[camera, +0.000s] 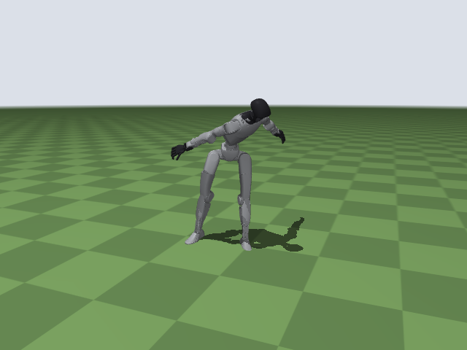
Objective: In place motions
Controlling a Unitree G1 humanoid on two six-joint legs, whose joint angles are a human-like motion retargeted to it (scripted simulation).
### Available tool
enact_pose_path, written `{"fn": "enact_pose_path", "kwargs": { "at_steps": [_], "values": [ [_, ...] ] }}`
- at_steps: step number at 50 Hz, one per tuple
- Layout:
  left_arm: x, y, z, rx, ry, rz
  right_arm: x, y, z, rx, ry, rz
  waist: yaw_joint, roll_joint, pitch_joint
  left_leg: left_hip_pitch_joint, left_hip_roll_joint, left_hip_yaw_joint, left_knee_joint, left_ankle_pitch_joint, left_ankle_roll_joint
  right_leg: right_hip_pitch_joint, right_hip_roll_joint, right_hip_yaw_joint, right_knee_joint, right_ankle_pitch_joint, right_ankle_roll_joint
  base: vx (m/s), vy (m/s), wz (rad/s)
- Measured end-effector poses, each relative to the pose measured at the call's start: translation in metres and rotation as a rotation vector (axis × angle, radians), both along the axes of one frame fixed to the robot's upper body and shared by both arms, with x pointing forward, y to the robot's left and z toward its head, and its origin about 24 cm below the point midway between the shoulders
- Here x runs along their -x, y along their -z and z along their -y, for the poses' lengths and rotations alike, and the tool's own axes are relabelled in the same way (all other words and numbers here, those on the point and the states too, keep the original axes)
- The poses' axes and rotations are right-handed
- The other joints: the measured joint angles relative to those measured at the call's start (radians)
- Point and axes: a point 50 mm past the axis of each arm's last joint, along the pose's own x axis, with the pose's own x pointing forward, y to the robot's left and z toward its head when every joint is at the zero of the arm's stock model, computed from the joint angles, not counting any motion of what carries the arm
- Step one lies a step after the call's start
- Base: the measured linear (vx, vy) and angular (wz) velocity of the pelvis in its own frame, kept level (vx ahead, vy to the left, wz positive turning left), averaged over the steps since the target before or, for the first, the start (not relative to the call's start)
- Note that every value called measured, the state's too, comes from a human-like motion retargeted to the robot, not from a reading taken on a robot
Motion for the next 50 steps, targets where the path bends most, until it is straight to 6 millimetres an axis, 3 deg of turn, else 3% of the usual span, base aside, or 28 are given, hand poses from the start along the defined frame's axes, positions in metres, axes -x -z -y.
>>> {"fn": "enact_pose_path", "kwargs": {
  "at_steps": [3, 7, 12, 17, 20, 23, 25, 28, 30, 34, 36, 39, 42, 45, 48, 50],
  "values": [
    [0.001, -0.023, -0.019, -0.005, -0.060, 0.101, 0.007, -0.006, 0.006, 0.049, 0.028, 0.032, -0.159, -0.108, 0.000, 0.069, 0.035, 0.056, 0.004, -0.033, 0.009, 0.011, 0.017, 0.065, 0.005, -0.001, -0.004, -0.39, -0.04, -1.23],
    [0.003, -0.041, -0.033, -0.061, -0.030, 0.100, 0.010, -0.012, 0.017, 0.060, 0.067, 0.104, -0.363, -0.190, 0.000, 0.181, 0.096, 0.144, 0.009, -0.077, 0.017, 0.024, 0.056, 0.164, 0.014, 0.006, -0.016, -0.34, 0.17, -1.62],
    [0.020, -0.044, -0.038, -0.121, -0.071, 0.103, 0.015, -0.018, 0.026, 0.019, 0.050, 0.114, -0.590, -0.268, 0.000, 0.355, 0.164, 0.284, -0.003, -0.128, 0.021, 0.049, 0.116, 0.304, 0.027, 0.011, -0.027, -0.03, 0.11, -1.84],
    [0.008, -0.047, -0.037, -0.071, -0.126, 0.255, 0.008, -0.007, 0.011, -0.113, 0.065, 0.155, -0.827, -0.319, 0.000, 0.376, 0.209, 0.398, -0.020, -0.145, 0.019, -0.044, 0.179, 0.391, 0.036, 0.034, -0.051, -0.18, 0.11, -1.54],
    [-0.006, -0.074, -0.049, -0.086, -0.087, 0.308, 0.002, 0.001, -0.003, -0.192, 0.084, 0.201, -1.010, -0.334, 0.000, 0.280, 0.230, 0.437, -0.014, -0.134, 0.010, -0.162, 0.205, 0.434, 0.047, 0.042, -0.071, -0.26, 0.31, -0.91],
    [-0.012, -0.114, -0.067, -0.203, -0.087, 0.346, 0.008, 0.003, -0.011, -0.228, 0.130, 0.184, -1.166, -0.362, 0.000, 0.181, 0.234, 0.474, -0.023, -0.116, -0.001, -0.296, 0.222, 0.449, 0.043, 0.064, -0.100, -0.12, 0.33, -1.03],
    [-0.015, -0.140, -0.075, -0.249, -0.096, 0.406, 0.004, 0.004, -0.012, -0.232, 0.129, 0.186, -1.251, -0.388, 0.000, 0.109, 0.234, 0.512, -0.026, -0.106, -0.010, -0.397, 0.223, 0.497, 0.036, 0.079, -0.102, -0.09, 0.46, -1.41],
    [-0.022, -0.157, -0.080, -0.243, -0.142, 0.501, 0.002, 0.000, -0.003, -0.216, 0.091, 0.146, -1.393, -0.421, 0.000, 0.002, 0.218, 0.500, -0.010, -0.109, -0.011, -0.520, 0.213, 0.523, 0.027, 0.098, -0.114, -0.01, 0.43, -0.78],
    [-0.033, -0.156, -0.076, -0.207, -0.191, 0.546, 0.005, -0.006, 0.006, -0.187, 0.040, 0.101, -1.467, -0.440, 0.000, -0.050, 0.210, 0.514, -0.005, -0.112, -0.013, -0.584, 0.210, 0.532, 0.029, 0.104, -0.125, -0.02, 0.29, -0.35],
    [-0.097, -0.148, -0.046, -0.138, -0.035, 0.533, 0.027, -0.019, 0.017, -0.088, -0.011, -0.024, -1.489, -0.426, 0.000, -0.119, 0.194, 0.547, -0.006, -0.120, -0.020, -0.679, 0.208, 0.554, 0.029, 0.108, -0.131, 0.03, 0.12, -0.26],
    [-0.125, -0.153, -0.030, -0.226, 0.103, 0.503, 0.033, -0.024, 0.022, -0.059, -0.028, -0.064, -1.477, -0.425, 0.000, -0.139, 0.194, 0.565, -0.004, -0.122, -0.024, -0.708, 0.206, 0.568, 0.024, 0.112, -0.128, 0.01, 0.06, -0.44],
    [-0.141, -0.159, -0.019, -0.395, 0.202, 0.417, 0.039, -0.032, 0.032, 0.010, 0.003, -0.090, -1.450, -0.406, 0.000, -0.153, 0.193, 0.579, -0.004, -0.129, -0.021, -0.729, 0.209, 0.566, 0.021, 0.113, -0.127, 0.02, 0.04, -0.32],
    [-0.145, -0.152, -0.013, -0.409, 0.231, 0.370, 0.038, -0.038, 0.040, 0.096, 0.038, -0.068, -1.412, -0.379, 0.000, -0.155, 0.192, 0.587, -0.006, -0.128, -0.016, -0.730, 0.209, 0.559, 0.022, 0.110, -0.128, 0.08, 0.04, 0.06],
    [-0.137, -0.125, -0.008, -0.286, 0.164, 0.399, 0.038, -0.042, 0.044, 0.149, 0.014, -0.080, -1.356, -0.326, 0.000, -0.155, 0.196, 0.578, -0.006, -0.121, -0.015, -0.712, 0.202, 0.537, 0.023, 0.104, -0.128, 0.07, -0.02, 0.37],
    [-0.110, -0.086, -0.008, -0.110, 0.081, 0.378, 0.039, -0.044, 0.047, 0.160, -0.049, -0.154, -1.286, -0.258, 0.000, -0.141, 0.199, 0.551, -0.007, -0.114, -0.014, -0.668, 0.193, 0.502, 0.021, 0.096, -0.130, 0.03, -0.03, 0.59],
    [-0.075, -0.067, -0.018, -0.090, 0.011, 0.297, 0.035, -0.044, 0.049, 0.158, -0.096, -0.195, -1.244, -0.224, 0.000, -0.122, 0.196, 0.538, -0.004, -0.110, -0.011, -0.629, 0.183, 0.483, 0.022, 0.089, -0.133, -0.01, 0.02, 0.77]
  ]
}}
